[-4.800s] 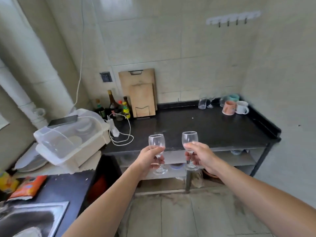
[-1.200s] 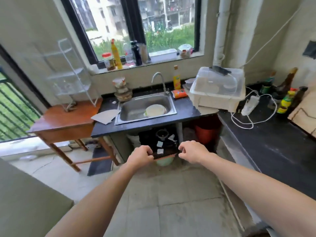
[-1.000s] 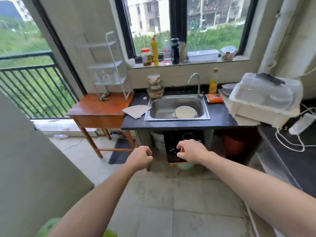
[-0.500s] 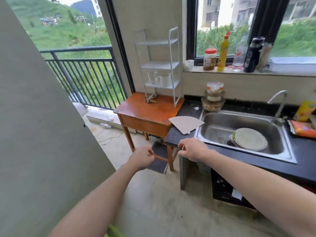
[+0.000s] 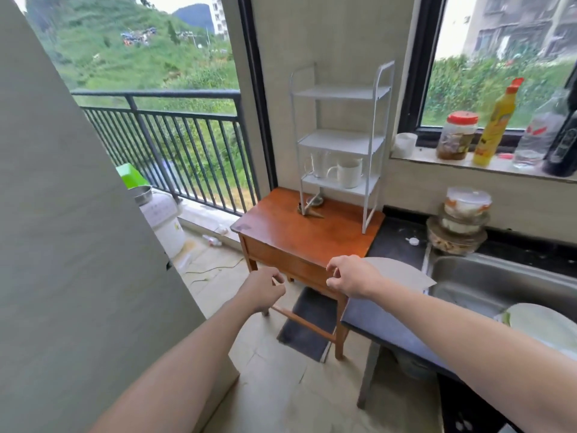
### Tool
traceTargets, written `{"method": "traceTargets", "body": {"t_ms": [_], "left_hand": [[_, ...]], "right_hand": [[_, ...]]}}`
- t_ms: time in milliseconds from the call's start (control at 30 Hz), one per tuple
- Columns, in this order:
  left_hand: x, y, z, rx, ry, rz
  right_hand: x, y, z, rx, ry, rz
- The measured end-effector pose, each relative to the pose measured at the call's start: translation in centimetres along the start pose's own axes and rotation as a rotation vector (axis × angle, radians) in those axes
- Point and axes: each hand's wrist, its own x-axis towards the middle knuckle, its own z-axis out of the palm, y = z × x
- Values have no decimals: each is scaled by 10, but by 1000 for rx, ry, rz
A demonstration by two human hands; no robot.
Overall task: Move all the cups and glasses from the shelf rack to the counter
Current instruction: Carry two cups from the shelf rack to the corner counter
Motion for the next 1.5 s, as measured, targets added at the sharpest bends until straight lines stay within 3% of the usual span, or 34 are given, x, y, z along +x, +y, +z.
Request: {"method": "traceTargets", "body": {"t_ms": [433, 633, 1200, 1500], "left_hand": [[226, -11, -89, -6, -64, 226], [301, 6, -84, -29, -129, 258], [482, 78, -70, -58, -43, 285], [537, 105, -54, -95, -40, 323]], "right_hand": [[179, -30, -33, 124, 152, 181], [238, -1, -51, 141, 166, 267], [399, 74, -82, 405, 411, 367], [450, 81, -62, 689, 592, 439]]}}
